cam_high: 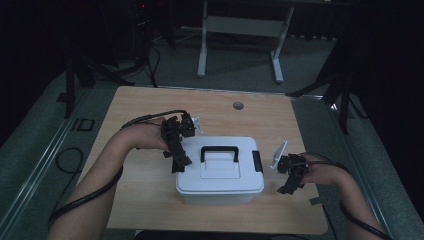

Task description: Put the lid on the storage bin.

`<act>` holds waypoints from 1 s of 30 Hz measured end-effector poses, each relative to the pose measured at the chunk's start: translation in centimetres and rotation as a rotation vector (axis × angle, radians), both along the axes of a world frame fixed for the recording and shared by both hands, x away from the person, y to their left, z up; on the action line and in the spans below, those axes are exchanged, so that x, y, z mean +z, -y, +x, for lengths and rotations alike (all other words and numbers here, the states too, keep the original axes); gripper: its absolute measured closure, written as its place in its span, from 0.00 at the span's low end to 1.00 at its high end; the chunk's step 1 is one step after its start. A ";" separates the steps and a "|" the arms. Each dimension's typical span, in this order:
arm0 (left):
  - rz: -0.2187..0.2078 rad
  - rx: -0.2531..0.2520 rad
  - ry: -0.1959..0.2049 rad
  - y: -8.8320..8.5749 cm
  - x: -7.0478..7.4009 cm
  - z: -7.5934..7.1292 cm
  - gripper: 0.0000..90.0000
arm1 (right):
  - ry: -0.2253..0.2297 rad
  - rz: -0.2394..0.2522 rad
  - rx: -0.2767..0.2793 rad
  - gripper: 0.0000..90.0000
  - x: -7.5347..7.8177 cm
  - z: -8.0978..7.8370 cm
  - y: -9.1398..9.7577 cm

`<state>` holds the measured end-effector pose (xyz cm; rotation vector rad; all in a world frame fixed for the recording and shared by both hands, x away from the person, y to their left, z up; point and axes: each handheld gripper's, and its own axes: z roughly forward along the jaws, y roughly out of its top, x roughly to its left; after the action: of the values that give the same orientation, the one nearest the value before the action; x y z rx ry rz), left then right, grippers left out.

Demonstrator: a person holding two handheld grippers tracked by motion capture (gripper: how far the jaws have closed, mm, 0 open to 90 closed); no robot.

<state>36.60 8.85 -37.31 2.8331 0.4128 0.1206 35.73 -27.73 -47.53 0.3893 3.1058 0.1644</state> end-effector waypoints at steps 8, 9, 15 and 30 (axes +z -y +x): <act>-0.015 0.038 0.003 -2.7 -0.2 -0.5 0.02 | 0.001 0.004 -0.011 0.16 -0.1 -0.1 0.1; -0.024 0.044 -0.003 -3.0 -0.3 -0.5 0.02 | 0.003 0.006 -0.015 0.16 -0.1 -0.1 0.1; -0.034 0.067 -0.016 -5.0 -1.2 -1.0 0.02 | 0.008 0.013 -0.021 0.16 -0.2 -0.1 0.4; -0.103 0.124 -0.036 -9.0 -3.3 -2.2 0.02 | 0.036 0.044 -0.032 0.16 -0.3 -0.5 0.7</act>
<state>34.37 17.81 -40.62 2.7110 0.5857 0.0704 35.26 -28.43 -47.88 0.4322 3.0635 0.2374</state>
